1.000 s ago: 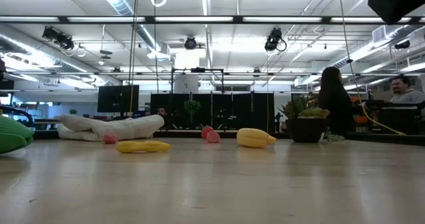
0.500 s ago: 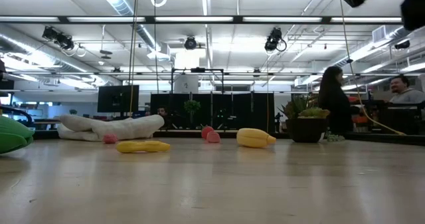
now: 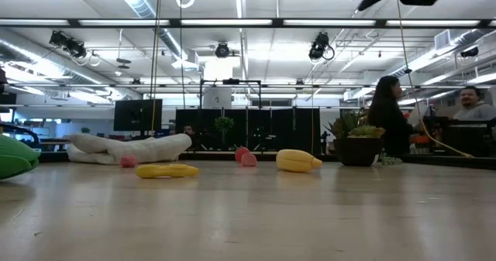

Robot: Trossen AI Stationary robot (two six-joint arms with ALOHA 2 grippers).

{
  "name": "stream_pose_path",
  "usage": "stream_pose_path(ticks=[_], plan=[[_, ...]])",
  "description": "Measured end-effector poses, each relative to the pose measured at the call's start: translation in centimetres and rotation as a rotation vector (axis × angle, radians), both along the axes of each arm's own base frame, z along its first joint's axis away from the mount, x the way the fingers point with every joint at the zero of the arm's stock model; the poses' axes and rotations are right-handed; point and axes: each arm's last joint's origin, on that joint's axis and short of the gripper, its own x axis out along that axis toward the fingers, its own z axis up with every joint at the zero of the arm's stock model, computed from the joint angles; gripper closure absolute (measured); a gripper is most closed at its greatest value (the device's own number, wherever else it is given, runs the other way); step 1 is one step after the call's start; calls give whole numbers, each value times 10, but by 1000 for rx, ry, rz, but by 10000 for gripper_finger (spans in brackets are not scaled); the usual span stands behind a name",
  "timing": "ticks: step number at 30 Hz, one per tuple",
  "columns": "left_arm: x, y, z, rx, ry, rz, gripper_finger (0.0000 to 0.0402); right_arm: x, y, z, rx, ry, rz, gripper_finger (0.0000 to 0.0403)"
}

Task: Pick and placing Produce into tupperware
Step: Put the yellow chili pepper into the white bin

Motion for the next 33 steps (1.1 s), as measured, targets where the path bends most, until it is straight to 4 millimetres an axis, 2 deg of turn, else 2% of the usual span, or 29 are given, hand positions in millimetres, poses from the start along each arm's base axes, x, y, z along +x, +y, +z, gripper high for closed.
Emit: stream_pose_path(ticks=[3,5,8,11,14,18,26,29,33], plan=[[15,-10,-19,-50,76,-22,219,-5,-12,7,-115,-36,-85,279],[28,-18,-40,-88,140,-35,219,-7,-18,9,-161,-37,-114,279],[54,-31,-82,-140,213,-31,220,-6,-25,9,-186,-30,-141,279],[78,-45,-125,-171,187,-32,225,-5,-30,8,-190,-22,-165,279],[93,-61,-165,-234,150,-49,229,-2,-32,6,-198,-7,-173,279],[96,-76,-215,-369,159,-6,229,0,-32,5,-249,39,-115,280],[90,-95,-284,-420,129,49,237,2,-32,3,-275,66,-81,280],[84,-103,-301,-425,165,48,244,1,-32,3,-277,67,-79,280],[85,-115,-307,-353,155,11,254,2,-32,3,-283,72,-69,280]])
